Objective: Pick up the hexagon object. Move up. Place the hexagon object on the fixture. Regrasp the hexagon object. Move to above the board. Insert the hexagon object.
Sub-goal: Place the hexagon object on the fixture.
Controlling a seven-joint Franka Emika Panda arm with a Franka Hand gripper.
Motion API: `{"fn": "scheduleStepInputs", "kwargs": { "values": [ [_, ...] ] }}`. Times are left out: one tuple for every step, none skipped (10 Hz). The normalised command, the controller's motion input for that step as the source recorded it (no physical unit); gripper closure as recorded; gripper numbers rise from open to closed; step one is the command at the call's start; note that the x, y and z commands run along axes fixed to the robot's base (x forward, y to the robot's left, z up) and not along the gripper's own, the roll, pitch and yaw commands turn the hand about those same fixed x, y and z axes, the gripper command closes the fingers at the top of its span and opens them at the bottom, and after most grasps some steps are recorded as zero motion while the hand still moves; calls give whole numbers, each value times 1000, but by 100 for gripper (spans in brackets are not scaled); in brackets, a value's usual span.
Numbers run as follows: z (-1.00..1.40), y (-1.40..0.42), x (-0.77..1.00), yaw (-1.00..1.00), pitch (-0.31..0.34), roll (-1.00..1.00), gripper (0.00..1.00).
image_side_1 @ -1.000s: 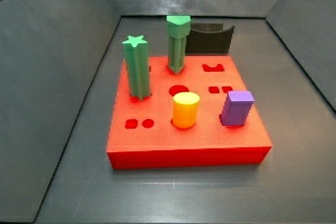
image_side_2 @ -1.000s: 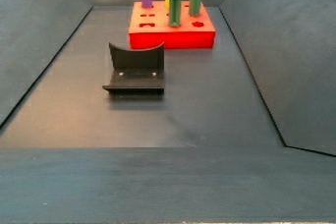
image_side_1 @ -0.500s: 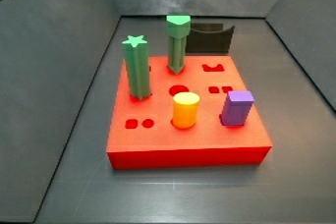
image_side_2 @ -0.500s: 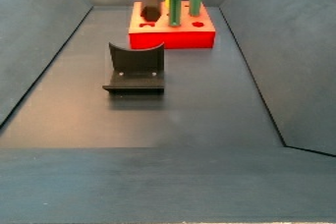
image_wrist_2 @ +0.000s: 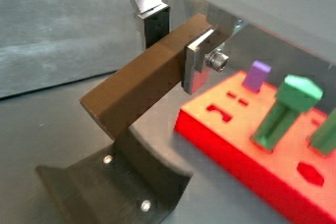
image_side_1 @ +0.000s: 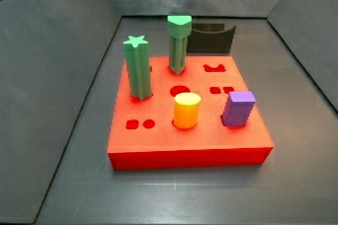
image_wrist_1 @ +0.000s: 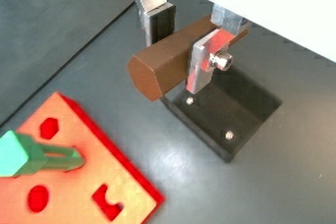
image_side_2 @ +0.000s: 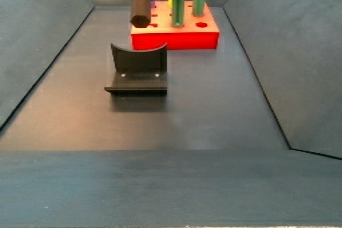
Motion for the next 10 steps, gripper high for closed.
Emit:
{"fn": "scheduleStepInputs", "kwargs": {
  "values": [
    [-23,54,201,-120,144,-1000,100],
    [-23,52,94,-135,119,-777,100],
    [-14,51,59,-140,83,-611,100],
    [-16,47,54,-137,53,-437,100],
    [-16,31,69,-122,39,-243,100],
    [-1000,131,130,-132,211,-1000,100],
    [-1000,136,132,-134,202,-1000,100],
    [-1000,140,150,-168,197,-893,100],
    [-1000,135,165,-184,174,-749,100],
    [-1000,135,175,-199,122,-540,100]
  ]
}}
